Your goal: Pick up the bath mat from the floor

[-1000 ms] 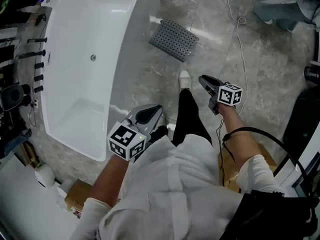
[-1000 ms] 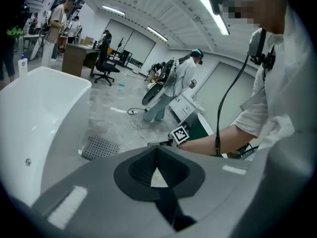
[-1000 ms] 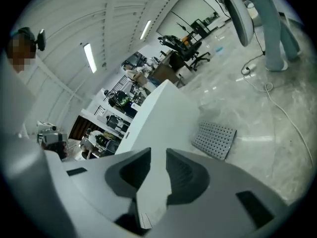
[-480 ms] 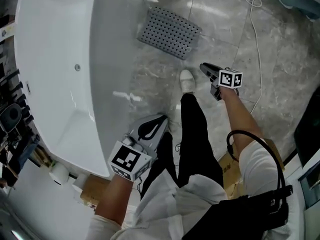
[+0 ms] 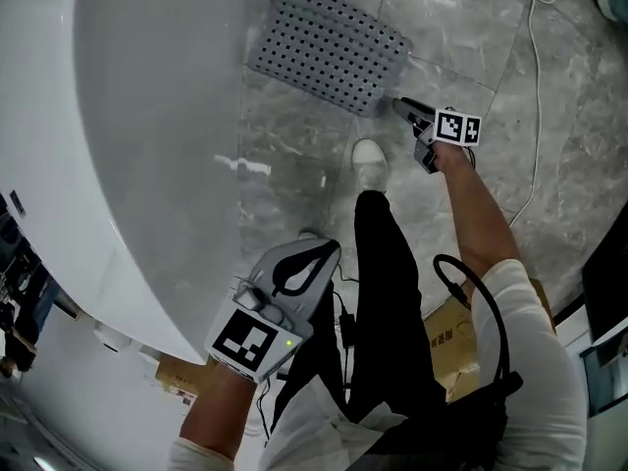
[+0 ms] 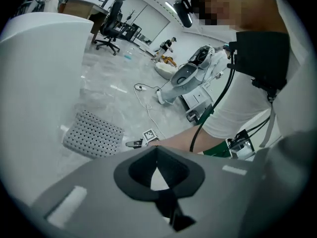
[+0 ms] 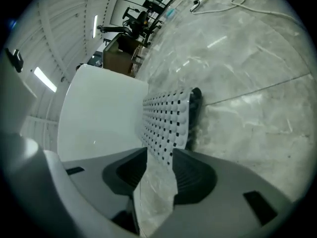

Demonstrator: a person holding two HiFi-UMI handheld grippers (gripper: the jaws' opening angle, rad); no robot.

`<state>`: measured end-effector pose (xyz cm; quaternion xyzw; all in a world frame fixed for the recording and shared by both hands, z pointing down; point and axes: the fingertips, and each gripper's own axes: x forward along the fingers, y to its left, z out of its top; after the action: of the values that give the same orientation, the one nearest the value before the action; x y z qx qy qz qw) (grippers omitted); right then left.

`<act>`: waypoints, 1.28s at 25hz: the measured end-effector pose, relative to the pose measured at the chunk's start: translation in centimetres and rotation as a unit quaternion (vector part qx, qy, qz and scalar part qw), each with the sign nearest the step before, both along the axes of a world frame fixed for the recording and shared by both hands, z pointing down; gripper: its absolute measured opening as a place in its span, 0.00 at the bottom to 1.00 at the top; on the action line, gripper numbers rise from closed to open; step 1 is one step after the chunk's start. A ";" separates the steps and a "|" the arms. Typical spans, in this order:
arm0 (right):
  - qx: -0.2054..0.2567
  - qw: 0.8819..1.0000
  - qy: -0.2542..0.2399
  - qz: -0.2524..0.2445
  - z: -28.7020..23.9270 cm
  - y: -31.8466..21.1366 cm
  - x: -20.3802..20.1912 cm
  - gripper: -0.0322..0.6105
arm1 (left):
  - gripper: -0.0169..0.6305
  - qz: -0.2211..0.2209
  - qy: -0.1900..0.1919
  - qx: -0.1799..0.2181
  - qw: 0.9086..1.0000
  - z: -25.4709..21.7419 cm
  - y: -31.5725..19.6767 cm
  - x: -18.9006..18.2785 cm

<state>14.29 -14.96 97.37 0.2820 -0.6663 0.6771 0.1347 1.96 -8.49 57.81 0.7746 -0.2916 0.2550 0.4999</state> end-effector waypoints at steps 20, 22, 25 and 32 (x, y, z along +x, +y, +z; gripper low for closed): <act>0.010 0.989 -0.138 0.049 5.0 -6.3 -8.3 0.09 | 0.04 -0.023 -0.019 -0.040 0.999 7.0 0.9 -3.3; 0.016 0.987 -0.150 0.052 3.5 -6.6 -8.7 0.08 | 0.04 -0.025 -0.015 -0.035 0.999 6.3 0.7 -3.0; 0.024 0.985 -0.163 0.056 0.4 -7.1 -9.4 0.08 | 0.04 -0.023 -0.010 -0.028 0.999 4.5 0.2 -2.8; 0.049 0.985 -0.161 0.026 -7.1 -9.7 -11.4 0.07 | 0.04 -0.025 0.008 0.018 0.999 -0.5 -1.8 -1.9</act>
<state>2.89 -24.61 90.26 0.1928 -0.7039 0.6836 -0.0063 0.02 -10.28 57.34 0.7780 -0.3113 0.2309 0.4945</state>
